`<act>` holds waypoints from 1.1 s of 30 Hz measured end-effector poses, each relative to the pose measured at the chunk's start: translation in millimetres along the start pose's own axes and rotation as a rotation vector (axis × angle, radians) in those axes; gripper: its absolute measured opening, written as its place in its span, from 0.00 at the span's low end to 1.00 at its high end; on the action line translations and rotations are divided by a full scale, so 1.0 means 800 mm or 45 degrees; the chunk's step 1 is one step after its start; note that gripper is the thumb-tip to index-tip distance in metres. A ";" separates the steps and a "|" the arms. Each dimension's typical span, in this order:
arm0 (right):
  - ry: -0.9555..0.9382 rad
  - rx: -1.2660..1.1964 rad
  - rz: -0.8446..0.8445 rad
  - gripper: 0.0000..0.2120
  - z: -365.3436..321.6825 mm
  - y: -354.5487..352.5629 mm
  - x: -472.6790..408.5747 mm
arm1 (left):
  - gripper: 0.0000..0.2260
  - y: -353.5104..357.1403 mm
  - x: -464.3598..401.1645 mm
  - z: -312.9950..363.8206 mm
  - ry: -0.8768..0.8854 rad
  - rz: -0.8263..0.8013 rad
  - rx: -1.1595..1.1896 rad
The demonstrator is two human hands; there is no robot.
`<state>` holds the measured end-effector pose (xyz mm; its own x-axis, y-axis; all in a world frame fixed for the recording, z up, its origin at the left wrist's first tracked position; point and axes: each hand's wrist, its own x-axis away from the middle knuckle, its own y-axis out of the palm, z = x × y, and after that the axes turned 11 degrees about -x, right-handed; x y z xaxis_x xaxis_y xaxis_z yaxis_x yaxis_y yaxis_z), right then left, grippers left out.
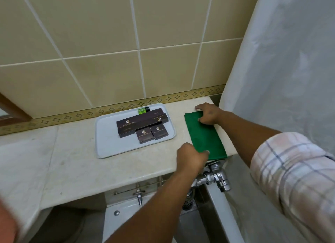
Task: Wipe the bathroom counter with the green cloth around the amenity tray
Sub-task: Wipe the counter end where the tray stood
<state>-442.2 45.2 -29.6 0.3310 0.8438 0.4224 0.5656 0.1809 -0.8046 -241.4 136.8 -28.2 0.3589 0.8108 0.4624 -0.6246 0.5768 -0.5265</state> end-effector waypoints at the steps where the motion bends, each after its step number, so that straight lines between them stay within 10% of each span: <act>1: -0.005 0.019 0.001 0.32 0.000 -0.001 -0.004 | 0.13 0.008 -0.013 0.013 -0.045 -0.025 -0.016; 16: 0.102 -0.453 0.242 0.12 -0.029 -0.044 0.043 | 0.02 -0.039 -0.011 0.016 -0.177 -0.047 0.395; 25: -0.350 -0.722 -0.076 0.17 -0.332 -0.020 0.081 | 0.07 -0.233 0.097 -0.094 -0.190 0.346 1.102; 33: -0.561 -0.650 -0.728 0.14 -0.628 0.237 0.177 | 0.09 -0.360 0.233 -0.323 -0.436 0.883 1.519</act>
<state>91.0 -55.1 87.5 -0.3674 0.8303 0.4191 0.8587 0.4759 -0.1901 184.6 147.3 25.0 -0.3320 0.7269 0.6012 -0.8648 -0.4891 0.1139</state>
